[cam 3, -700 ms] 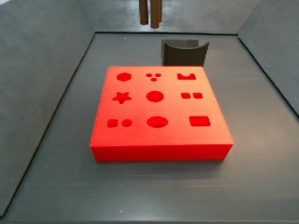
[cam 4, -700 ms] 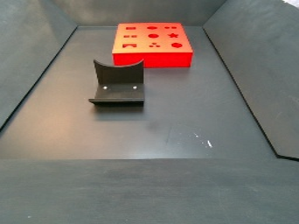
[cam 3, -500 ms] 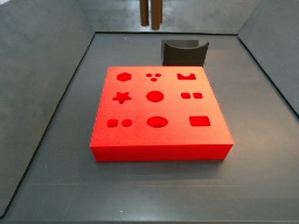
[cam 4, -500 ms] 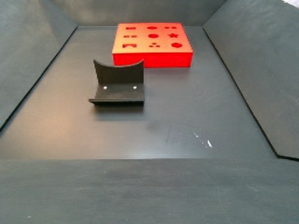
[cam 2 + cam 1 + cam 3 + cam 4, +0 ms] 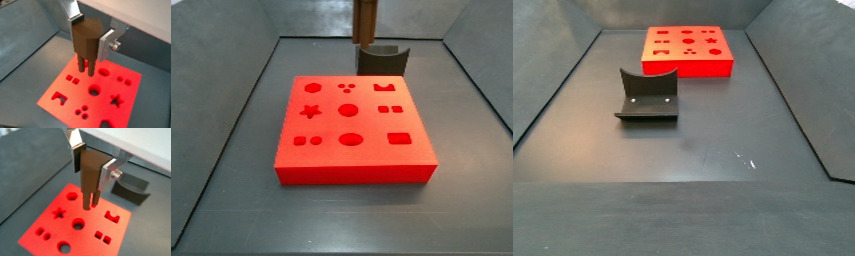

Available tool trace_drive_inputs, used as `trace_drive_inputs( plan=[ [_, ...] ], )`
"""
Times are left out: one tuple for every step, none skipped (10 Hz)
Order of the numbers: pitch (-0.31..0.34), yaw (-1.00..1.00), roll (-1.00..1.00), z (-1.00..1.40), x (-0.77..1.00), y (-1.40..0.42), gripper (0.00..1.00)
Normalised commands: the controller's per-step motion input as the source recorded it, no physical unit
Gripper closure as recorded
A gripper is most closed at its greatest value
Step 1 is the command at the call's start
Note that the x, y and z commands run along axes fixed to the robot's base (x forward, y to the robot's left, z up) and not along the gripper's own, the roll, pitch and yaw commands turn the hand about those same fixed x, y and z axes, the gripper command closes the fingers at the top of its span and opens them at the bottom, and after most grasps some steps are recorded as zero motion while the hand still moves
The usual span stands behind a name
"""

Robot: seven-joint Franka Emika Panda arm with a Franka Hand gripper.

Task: Insert the 3 prong object.

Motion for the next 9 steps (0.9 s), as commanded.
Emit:
trace_drive_inputs(
  plan=[
    [0.104,-0.60,0.20,-0.31,0.27,0.28,1.00],
    [0.107,-0.57,0.20,-0.31,0.22,0.30,1.00],
    [0.094,-0.41,0.14,-0.21,0.00,0.47,1.00],
    [0.017,-0.05,0.03,-0.18,-0.02,0.12,1.00],
    [0.019,0.00,-0.04,-0.55,0.00,0.09,1.00],
    [0.013,0.00,-0.02,-0.65,0.00,0.23,1.00],
    [0.000,0.19,-0.08,-0.63,0.00,0.30,1.00],
    [0.000,0.34,-0.10,-0.53,0.00,0.29,1.00],
    [0.000,0.31,-0.02,-0.38,-0.03,0.19,1.00]
  ],
)
